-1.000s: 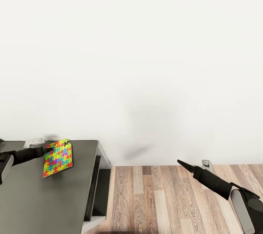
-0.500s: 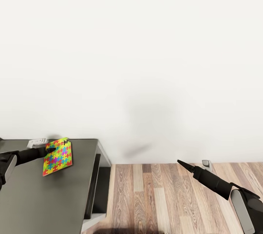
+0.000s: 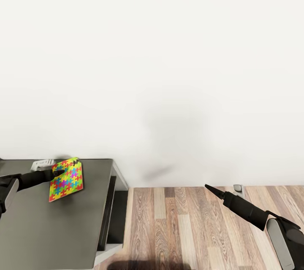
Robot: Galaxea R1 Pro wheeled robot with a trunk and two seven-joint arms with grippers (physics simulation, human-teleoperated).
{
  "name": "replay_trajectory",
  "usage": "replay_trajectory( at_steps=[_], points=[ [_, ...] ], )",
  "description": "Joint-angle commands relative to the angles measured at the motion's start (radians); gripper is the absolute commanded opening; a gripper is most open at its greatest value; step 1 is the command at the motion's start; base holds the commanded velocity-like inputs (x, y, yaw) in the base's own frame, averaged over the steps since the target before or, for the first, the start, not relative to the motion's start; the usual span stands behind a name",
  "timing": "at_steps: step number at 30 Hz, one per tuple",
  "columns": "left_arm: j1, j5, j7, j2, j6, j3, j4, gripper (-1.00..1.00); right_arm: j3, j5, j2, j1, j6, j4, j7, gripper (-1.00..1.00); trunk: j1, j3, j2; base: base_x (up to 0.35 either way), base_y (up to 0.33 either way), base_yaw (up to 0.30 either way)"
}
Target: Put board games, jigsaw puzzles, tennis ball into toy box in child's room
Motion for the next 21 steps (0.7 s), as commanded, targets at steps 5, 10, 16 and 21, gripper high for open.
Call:
replay_trajectory(
  at_steps=[5,10,16,21],
  points=[
    [-0.001,-0.001,-0.006,-0.001,0.008,0.006,-0.001,1.00,-0.001,-0.003,0.000,-0.001,0.005,-0.002,0.001,1.00,0.001,-0.002,-0.002,0.000,0.000,0.000],
    [-0.001,0.000,-0.006,-0.002,0.008,0.006,-0.003,1.00,-0.001,-0.003,0.000,-0.001,0.005,-0.001,0.001,1.00,0.001,-0.004,-0.002,0.000,0.000,0.000],
    [-0.001,0.000,-0.006,-0.002,0.008,0.007,-0.004,1.00,-0.001,-0.003,0.000,-0.001,0.005,-0.001,0.001,1.00,0.001,-0.011,-0.002,0.000,0.000,0.000],
    [-0.001,0.000,-0.007,-0.002,0.007,0.006,-0.004,1.00,-0.001,-0.003,0.000,-0.001,0.005,-0.001,0.001,1.00,0.001,-0.018,-0.002,0.000,0.000,0.000]
  ],
)
